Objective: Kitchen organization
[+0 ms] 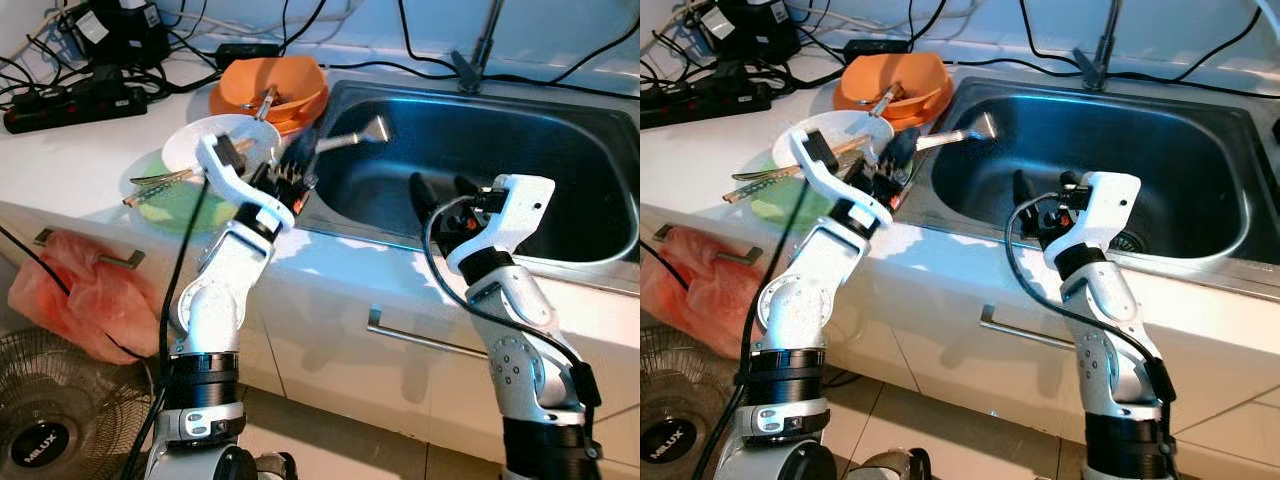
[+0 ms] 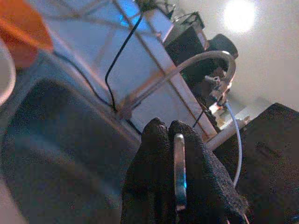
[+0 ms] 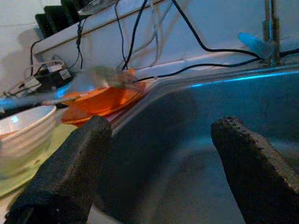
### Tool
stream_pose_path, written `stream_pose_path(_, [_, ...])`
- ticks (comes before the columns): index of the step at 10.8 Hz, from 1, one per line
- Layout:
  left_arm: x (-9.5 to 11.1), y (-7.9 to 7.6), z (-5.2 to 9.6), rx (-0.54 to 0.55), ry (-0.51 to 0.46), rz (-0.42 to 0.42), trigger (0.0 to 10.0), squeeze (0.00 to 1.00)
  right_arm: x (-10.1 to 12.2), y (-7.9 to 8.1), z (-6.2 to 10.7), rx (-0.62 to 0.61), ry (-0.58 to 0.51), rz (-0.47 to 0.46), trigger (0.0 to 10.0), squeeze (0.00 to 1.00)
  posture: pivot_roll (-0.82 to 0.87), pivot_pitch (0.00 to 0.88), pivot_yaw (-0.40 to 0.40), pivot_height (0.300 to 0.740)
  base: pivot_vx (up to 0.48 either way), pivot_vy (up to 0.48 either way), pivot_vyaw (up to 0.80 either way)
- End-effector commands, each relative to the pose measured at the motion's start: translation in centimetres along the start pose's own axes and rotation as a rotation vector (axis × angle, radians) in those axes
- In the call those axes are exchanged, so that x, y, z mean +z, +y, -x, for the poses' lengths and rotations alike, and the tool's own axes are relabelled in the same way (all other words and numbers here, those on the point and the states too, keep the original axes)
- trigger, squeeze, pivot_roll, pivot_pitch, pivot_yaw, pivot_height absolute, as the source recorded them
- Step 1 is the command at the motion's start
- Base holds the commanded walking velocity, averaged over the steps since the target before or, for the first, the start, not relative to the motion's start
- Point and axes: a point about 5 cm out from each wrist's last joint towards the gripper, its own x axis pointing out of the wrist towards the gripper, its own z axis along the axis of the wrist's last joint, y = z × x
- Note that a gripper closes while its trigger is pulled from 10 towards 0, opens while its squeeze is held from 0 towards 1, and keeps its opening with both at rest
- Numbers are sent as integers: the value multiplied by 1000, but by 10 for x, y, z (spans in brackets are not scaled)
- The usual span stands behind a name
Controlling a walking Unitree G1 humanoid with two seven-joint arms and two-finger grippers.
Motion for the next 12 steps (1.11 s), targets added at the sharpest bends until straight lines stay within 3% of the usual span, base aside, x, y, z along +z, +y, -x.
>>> stream_pose_path(1, [-8,-4,-5,-25,14,68,0,0,2,4,-4,8,-1,-42,10000,0,28,62,83,740,0,0,0])
stream_pose_path(4, [-20,-1,-13,-40,37,225,0,0,-3,16,-10,49,49,-311,10000,0,22,68,86,740,0,0,0])
stream_pose_path(5, [-22,-11,-20,-75,34,203,0,0,-3,17,-10,62,71,-352,10000,0,27,71,85,740,0,0,0])
stream_pose_path(6, [-23,-26,-28,-130,19,225,0,0,-4,16,-11,74,99,-377,10000,0,27,73,83,740,0,0,0])
stream_pose_path(8, [-25,-33,-34,-158,18,297,0,0,-1,16,-15,108,132,-420,10000,0,21,78,88,740,0,0,0])
stream_pose_path(11, [-34,-39,-34,-196,96,218,0,0,7,13,-27,135,135,-384,10000,0,23,83,92,740,0,0,0])
stream_pose_path(12, [-37,-38,-33,-196,117,245,0,0,9,12,-30,134,134,-393,10000,0,22,84,95,740,0,0,0])
